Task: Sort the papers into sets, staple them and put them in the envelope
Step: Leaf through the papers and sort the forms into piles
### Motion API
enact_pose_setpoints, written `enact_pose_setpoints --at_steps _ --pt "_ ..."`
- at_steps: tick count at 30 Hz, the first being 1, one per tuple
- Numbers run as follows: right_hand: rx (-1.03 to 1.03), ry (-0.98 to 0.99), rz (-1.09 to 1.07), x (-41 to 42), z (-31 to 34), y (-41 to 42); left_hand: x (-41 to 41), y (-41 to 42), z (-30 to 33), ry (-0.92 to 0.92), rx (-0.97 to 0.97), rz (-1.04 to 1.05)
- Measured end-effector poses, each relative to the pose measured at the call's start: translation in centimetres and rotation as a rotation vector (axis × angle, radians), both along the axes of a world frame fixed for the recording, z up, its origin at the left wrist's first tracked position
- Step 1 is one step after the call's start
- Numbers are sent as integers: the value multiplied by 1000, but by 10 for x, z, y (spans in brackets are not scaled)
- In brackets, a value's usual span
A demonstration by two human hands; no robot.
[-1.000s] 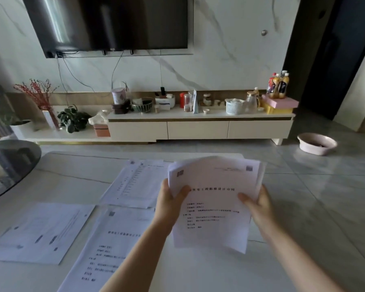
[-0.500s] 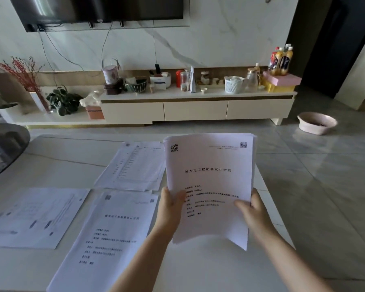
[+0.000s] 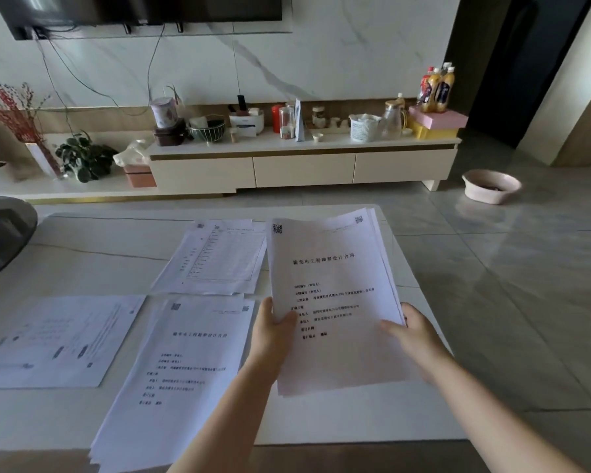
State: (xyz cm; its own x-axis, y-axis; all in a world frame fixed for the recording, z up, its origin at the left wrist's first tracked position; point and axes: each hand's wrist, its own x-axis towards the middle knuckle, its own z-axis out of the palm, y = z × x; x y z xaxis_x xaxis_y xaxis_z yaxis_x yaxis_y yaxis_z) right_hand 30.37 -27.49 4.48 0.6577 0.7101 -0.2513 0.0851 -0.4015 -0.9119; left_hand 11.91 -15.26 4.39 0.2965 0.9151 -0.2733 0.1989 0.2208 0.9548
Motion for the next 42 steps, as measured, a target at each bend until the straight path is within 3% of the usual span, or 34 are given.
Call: enact_pose_setpoints --at_steps 3,6,7,13,20,24,29,31,35,42 --pt "-25 -2 -5 0 1 -10 -7 -5 -6 33 7 -5" --pt "-37 51 -40 0 -11 -18 -5 -15 -15 398 305 -35" --pt "-58 83 -41 3 -19 -20 1 -23 -17 407 356 -66" --pt "-159 263 -3 23 -70 -8 67 -55 -55 242 43 -344" --pt "-151 374 -25 39 -84 18 101 -42 -89 204 -85 -218" --pt "-129 589 -20 42 -74 16 107 -34 -80 110 -193 -248" --pt "42 949 36 30 -64 13 91 -52 -75 -2 -286 -223" --pt "73 829 174 23 -67 9 87 -58 -68 -77 -354 -214" --pt "32 406 360 9 -66 0 73 -55 -52 -266 -491 -139" --pt "0 232 382 -9 -47 -20 63 -66 -36 -474 -610 31"
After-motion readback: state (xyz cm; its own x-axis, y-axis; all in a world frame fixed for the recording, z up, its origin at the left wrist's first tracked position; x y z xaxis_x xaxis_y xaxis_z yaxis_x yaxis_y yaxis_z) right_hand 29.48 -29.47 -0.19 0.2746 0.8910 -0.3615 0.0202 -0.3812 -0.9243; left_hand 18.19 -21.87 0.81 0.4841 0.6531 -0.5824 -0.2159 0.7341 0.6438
